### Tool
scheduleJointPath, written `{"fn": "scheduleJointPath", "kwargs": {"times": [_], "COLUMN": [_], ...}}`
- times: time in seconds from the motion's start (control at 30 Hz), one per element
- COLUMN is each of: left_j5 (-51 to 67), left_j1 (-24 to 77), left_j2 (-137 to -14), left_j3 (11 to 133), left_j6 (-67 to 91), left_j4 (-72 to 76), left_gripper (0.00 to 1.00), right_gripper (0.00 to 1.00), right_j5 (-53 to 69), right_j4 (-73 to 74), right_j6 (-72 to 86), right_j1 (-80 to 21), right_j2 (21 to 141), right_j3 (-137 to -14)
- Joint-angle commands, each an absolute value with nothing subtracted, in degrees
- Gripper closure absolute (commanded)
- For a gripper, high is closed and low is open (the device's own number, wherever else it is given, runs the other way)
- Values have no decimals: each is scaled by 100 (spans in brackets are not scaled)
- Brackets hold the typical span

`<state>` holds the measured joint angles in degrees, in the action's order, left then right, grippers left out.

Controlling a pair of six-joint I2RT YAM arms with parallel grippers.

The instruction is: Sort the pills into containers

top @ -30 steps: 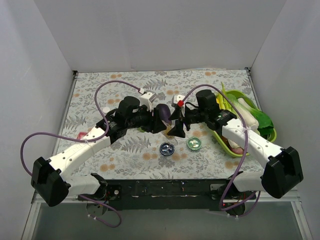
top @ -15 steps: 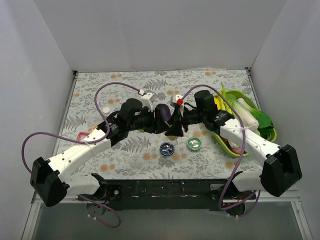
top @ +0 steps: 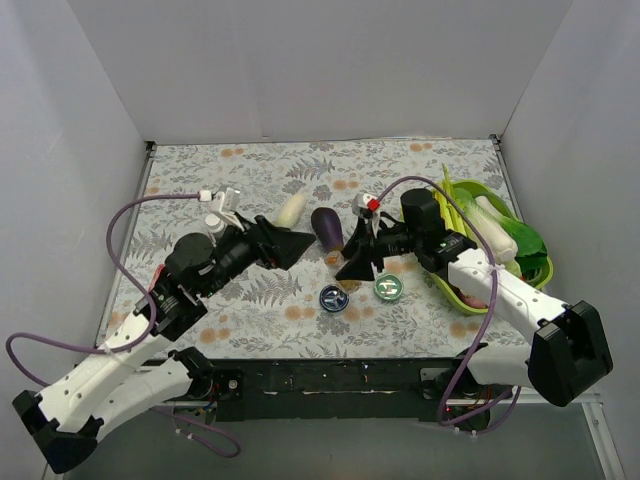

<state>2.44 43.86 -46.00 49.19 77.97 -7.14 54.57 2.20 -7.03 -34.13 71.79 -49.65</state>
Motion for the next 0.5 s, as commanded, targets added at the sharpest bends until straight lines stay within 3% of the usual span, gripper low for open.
{"fn": "scheduleJointPath", "kwargs": {"times": [0.0, 0.17, 0.47], "left_j5": [455, 1404, 748], "left_j1": [4359, 4368, 5079], "left_j2": [-3983, -4093, -5721], "left_j3": [3898, 3164, 3585], "left_j6": [7455, 7357, 7269], "left_j4": [172, 1246, 2338], "left_gripper": [2, 2, 2], "right_gripper": [94, 96, 96], "right_j5": [6028, 6065, 5845], "right_j4": [-1368, -3135, -4200], "right_j6": [1007, 3467, 4587], "right_j1": [-2980, -2505, -2241], "right_j2": [7013, 7207, 7339], "right_j3": [-4870, -4571, -4114]}}
